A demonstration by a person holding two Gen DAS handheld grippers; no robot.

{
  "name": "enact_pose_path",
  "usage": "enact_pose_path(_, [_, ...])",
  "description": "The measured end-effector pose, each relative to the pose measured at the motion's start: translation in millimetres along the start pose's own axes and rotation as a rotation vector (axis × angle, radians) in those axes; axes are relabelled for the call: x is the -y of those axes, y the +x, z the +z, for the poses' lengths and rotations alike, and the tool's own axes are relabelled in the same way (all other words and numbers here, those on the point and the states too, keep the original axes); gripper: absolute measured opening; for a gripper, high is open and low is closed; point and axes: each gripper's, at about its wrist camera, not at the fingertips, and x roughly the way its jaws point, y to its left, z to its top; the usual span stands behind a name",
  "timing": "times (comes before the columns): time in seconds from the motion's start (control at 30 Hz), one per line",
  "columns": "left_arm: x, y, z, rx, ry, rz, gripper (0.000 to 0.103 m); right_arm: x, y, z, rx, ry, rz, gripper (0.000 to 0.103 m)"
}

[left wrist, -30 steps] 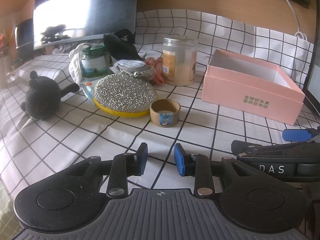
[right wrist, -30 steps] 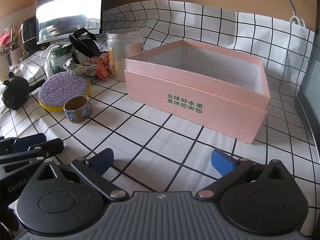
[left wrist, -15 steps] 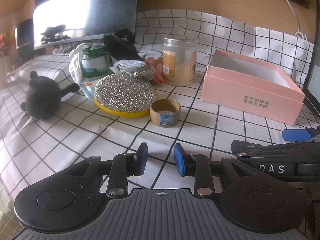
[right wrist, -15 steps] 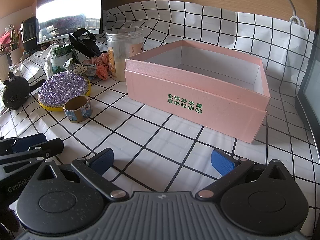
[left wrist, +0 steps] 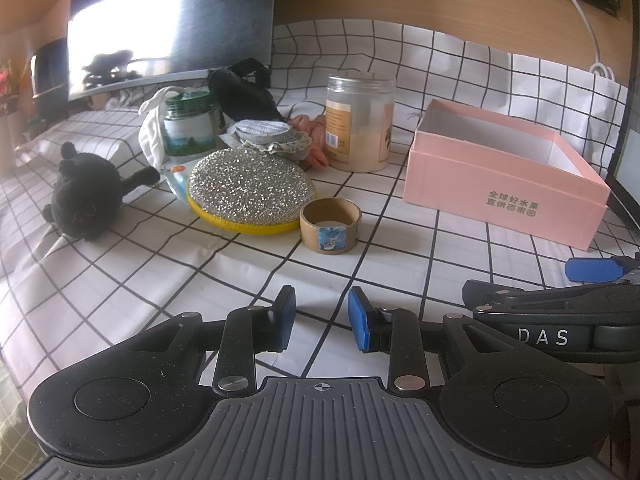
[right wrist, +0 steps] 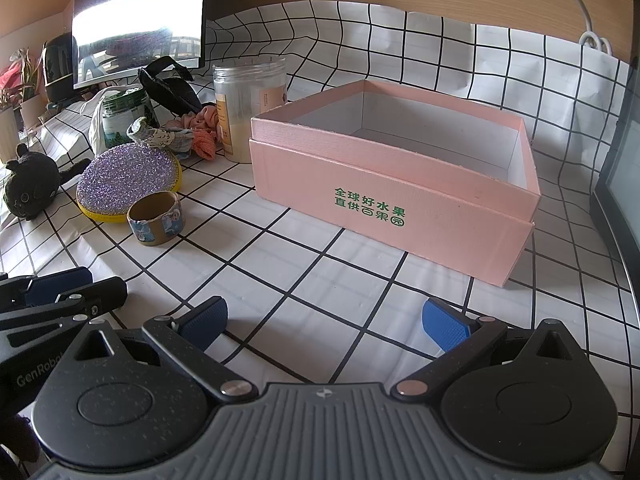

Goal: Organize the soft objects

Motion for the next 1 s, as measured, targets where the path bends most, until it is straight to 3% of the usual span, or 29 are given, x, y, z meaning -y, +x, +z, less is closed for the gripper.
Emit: enact_pose_path(1.0, [-1.0,-0.6,0.0,0.002,-0.008,-0.005,0.033,0.3,-0.2,-0.3,0.001,0.000,0.000,0.103])
